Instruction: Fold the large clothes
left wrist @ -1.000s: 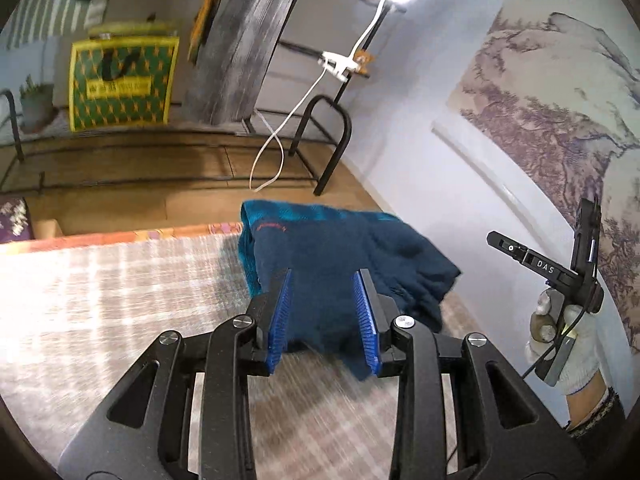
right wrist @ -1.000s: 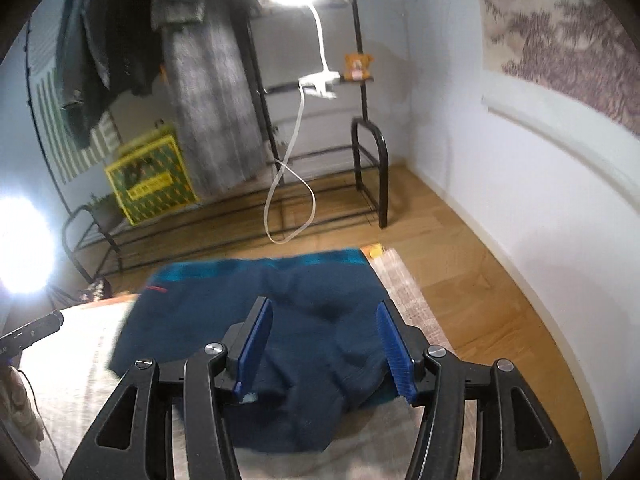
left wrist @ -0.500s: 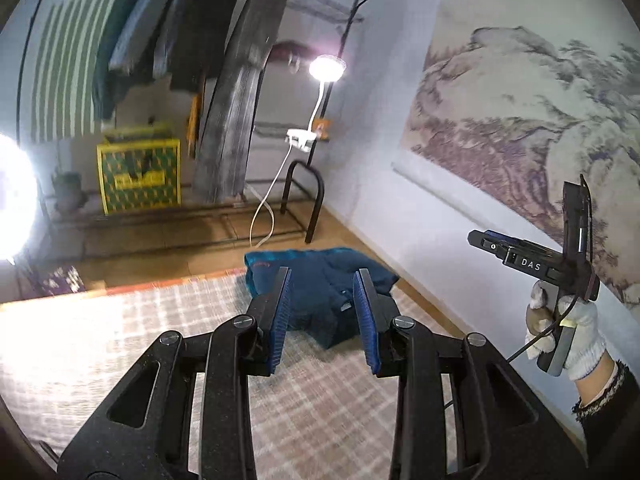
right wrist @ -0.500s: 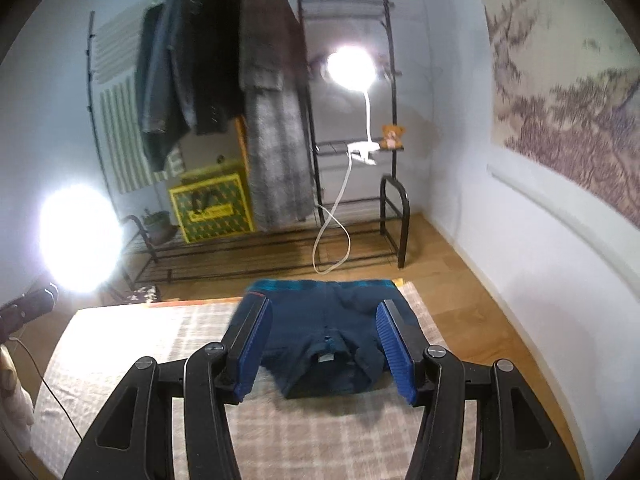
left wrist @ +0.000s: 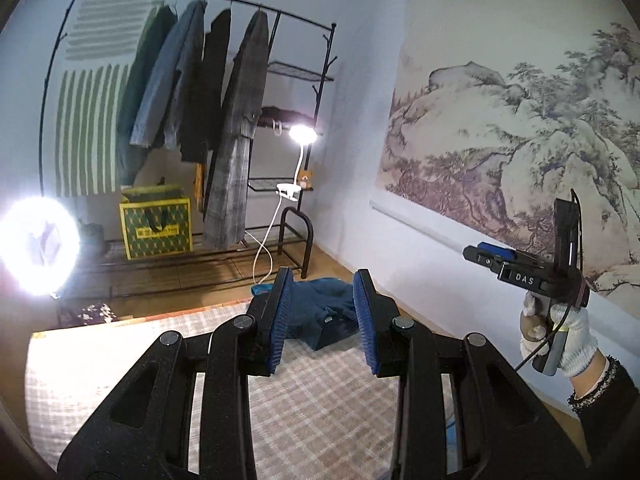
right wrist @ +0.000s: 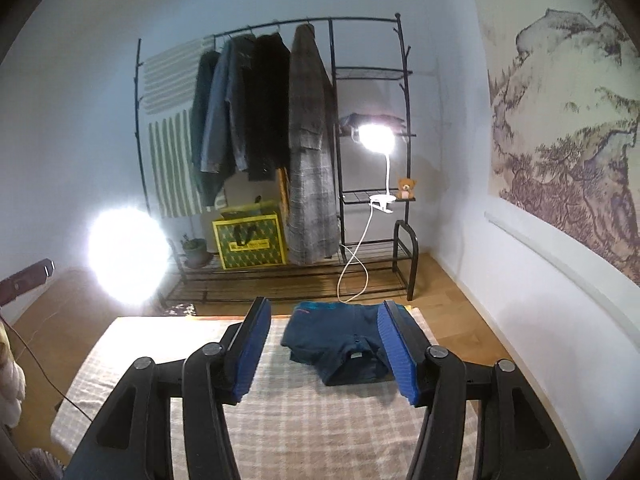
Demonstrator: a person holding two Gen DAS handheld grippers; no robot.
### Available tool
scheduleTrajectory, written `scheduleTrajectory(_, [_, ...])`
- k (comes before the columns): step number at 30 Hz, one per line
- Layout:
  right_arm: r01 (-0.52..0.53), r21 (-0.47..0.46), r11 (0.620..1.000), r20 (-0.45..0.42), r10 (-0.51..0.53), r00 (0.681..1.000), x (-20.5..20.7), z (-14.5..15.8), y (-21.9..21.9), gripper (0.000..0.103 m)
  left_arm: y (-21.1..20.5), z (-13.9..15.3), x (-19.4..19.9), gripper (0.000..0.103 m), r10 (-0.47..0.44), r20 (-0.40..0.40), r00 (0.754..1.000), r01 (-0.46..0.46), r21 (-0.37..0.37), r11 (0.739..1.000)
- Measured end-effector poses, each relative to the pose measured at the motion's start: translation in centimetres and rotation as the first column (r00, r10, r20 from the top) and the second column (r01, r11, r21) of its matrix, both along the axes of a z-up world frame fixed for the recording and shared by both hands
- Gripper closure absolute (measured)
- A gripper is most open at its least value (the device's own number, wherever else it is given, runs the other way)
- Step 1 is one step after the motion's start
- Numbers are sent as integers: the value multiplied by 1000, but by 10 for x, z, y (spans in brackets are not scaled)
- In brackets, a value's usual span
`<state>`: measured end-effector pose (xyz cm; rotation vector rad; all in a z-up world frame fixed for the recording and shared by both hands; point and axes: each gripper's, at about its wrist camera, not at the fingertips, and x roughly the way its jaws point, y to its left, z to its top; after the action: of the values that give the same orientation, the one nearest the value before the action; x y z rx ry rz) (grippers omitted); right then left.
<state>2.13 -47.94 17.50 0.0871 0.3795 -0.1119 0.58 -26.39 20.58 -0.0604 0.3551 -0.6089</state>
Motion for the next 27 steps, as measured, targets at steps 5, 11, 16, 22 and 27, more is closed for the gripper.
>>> scheduleTrajectory(5, [-11,-11,1000,9,11,1000,-26,6,21,40,26,13,-22,72,0,-14,1000,-1,-41,999])
scheduleTrajectory(11, [19,-40,999,-21,-20,1000,-41,-10,42,37,43,-2,-44,71,-6,-10,1000,6,-15,1000])
scheduleTrajectory(16, [68,-42,997,-57,-70,996,-48,-43,59,32,47,-48,-53,71,-17,-67,998,19,29,999])
scheduleTrajectory(22, [140,-51,989,-89,-144,986,-59,-80,76,21,52,-96,-66,60,-8,-92,996,14,65,998])
scheduleTrajectory(27, [202,-66,977,-75,-207,976,-68,-98,85,9,52,-121,-77,45,4,-94,996,2,73,997])
